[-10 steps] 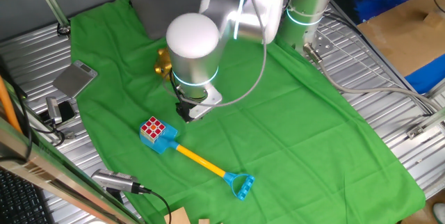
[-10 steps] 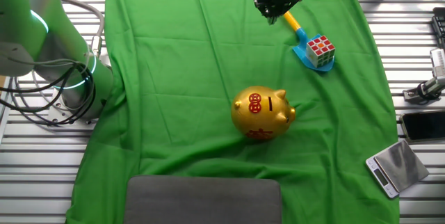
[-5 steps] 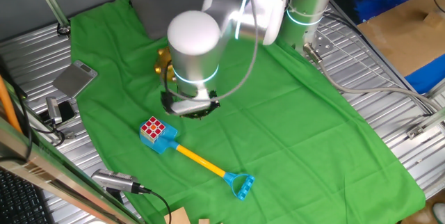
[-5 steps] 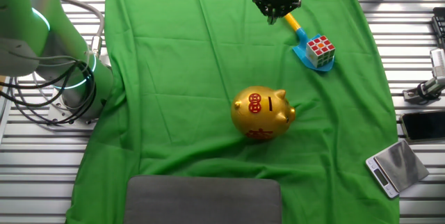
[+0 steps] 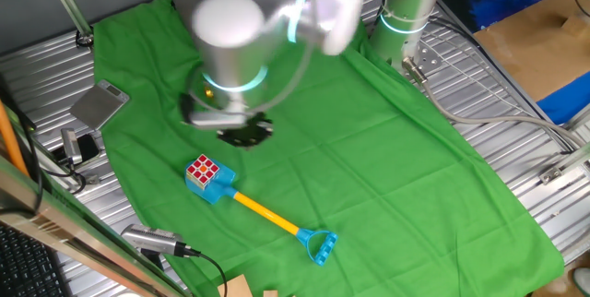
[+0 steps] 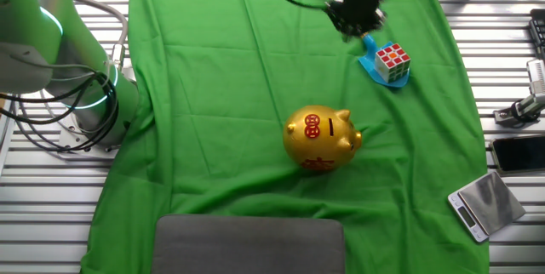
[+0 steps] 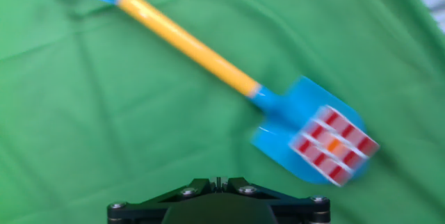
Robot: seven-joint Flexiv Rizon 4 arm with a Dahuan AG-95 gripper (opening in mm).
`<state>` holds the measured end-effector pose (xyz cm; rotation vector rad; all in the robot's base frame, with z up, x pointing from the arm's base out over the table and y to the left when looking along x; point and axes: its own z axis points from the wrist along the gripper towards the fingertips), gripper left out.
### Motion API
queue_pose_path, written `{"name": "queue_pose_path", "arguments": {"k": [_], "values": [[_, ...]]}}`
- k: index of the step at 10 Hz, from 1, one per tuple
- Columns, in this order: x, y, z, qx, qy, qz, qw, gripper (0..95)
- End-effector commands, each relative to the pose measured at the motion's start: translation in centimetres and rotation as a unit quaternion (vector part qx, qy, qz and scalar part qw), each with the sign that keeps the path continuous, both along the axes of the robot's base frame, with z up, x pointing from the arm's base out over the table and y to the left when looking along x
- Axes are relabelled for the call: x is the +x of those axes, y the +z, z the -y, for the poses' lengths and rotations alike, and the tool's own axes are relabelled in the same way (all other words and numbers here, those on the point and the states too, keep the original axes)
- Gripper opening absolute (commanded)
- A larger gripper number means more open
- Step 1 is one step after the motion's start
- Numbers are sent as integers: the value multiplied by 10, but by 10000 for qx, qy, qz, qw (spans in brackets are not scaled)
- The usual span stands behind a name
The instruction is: Use a shovel to scoop up an object
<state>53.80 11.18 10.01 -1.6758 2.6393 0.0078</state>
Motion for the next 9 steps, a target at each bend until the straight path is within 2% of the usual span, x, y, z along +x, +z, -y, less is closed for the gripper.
{"name": "queue_pose_path", "arguments": {"k": [1,2,4,6,7,9], "values": [[32,-9,38,20,1146,-43,9934,0],[36,-10,45,64,1175,-49,9930,0],[34,-8,53,-14,1255,-54,9921,0],[33,-8,53,48,973,-223,9950,0],[33,-8,53,-16,691,-262,9973,0],[33,-8,53,-150,193,-209,9995,0]]}}
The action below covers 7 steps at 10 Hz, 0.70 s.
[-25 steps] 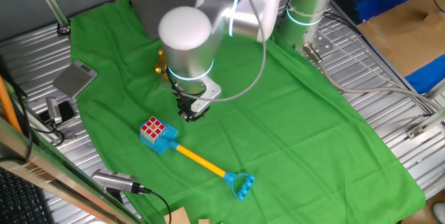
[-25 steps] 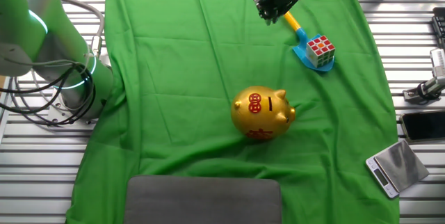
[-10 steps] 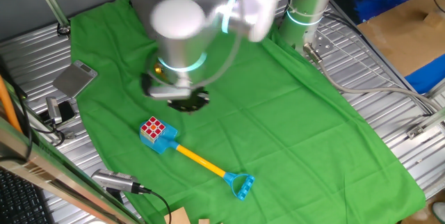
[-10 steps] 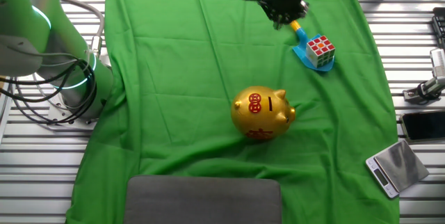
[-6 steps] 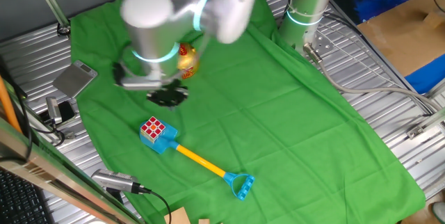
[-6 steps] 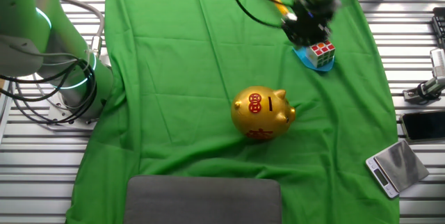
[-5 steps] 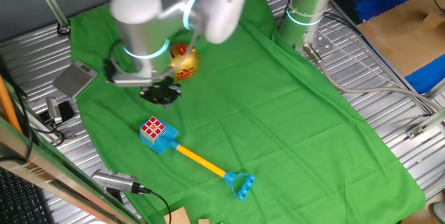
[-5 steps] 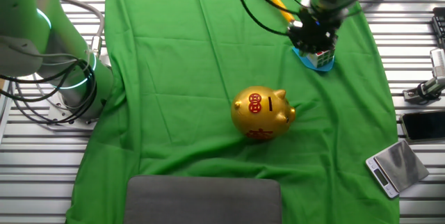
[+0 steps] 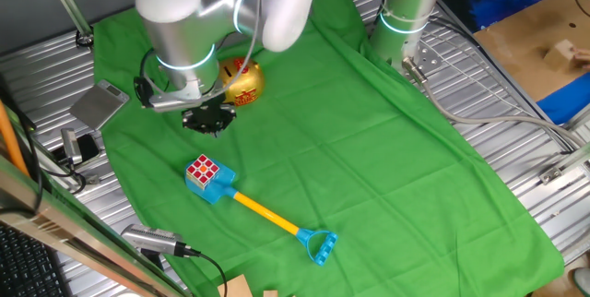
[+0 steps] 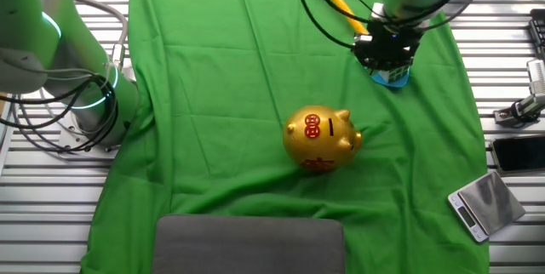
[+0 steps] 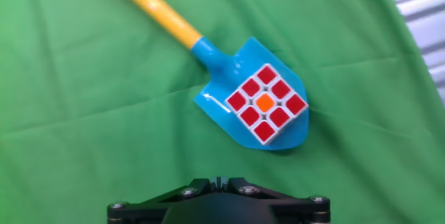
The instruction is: Use a shovel to scoop up an object
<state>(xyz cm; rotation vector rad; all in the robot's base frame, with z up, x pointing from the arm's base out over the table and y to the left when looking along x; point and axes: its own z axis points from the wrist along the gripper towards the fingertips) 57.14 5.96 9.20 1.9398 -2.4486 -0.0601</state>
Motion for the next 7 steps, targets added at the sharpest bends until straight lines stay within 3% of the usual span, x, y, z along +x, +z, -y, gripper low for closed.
{"name": "queue_pose_path", "arguments": {"k": [1,3,5,7], "values": [[-1,0,1,-231,-917,54,9955,0],[-1,0,1,-242,-972,61,9950,0],[13,6,20,-166,-869,7,9961,0],[33,0,52,-149,-587,11,9982,0]]}}
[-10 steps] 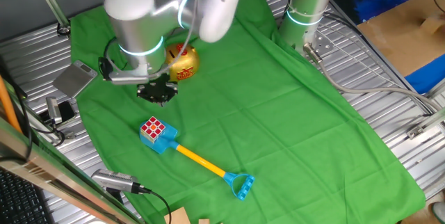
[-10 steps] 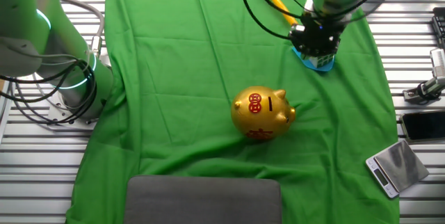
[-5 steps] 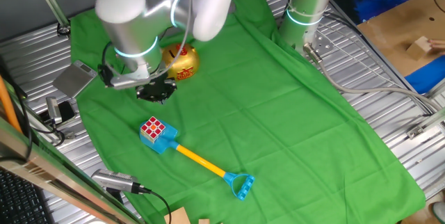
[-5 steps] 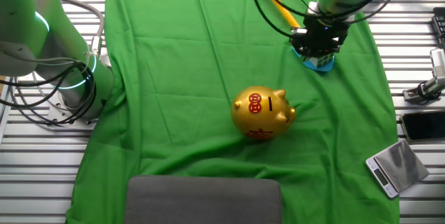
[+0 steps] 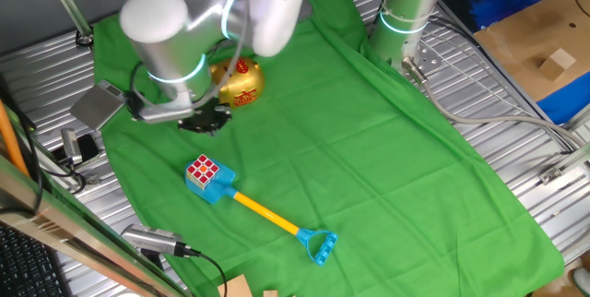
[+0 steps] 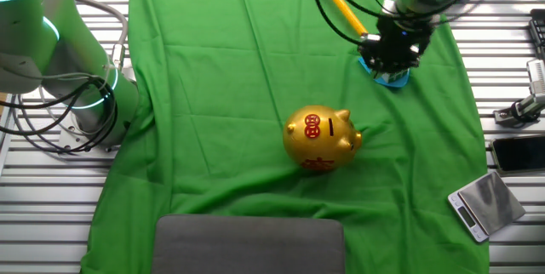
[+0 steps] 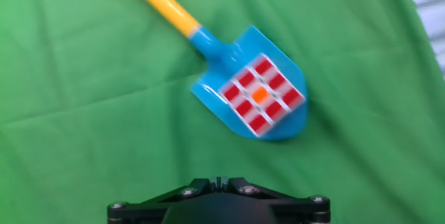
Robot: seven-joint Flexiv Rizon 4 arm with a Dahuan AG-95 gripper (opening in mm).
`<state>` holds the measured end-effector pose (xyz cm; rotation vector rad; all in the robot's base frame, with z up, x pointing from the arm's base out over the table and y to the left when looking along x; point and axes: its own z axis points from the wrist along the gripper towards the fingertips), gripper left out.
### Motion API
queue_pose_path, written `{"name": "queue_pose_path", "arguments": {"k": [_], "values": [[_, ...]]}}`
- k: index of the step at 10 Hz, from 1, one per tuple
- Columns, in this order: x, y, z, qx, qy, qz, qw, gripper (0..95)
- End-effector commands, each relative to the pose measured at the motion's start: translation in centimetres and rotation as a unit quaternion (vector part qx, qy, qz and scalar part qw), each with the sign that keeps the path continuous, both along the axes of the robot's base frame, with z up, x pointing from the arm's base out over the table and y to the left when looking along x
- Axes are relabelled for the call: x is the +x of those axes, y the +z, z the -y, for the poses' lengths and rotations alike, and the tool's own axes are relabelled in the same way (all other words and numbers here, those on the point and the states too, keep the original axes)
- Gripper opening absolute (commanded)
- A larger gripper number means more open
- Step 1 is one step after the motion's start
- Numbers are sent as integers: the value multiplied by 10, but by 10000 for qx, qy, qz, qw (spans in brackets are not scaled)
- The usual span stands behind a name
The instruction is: Use a shovel to scoop up an object
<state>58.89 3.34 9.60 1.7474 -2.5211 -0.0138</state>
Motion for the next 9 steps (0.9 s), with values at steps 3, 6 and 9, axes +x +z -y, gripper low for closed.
{"name": "queue_pose_path", "arguments": {"k": [3,6,9], "values": [[34,-15,54,162,326,170,9992,0],[32,-16,56,160,-109,188,9996,0],[31,-17,55,9,-122,194,9997,0]]}}
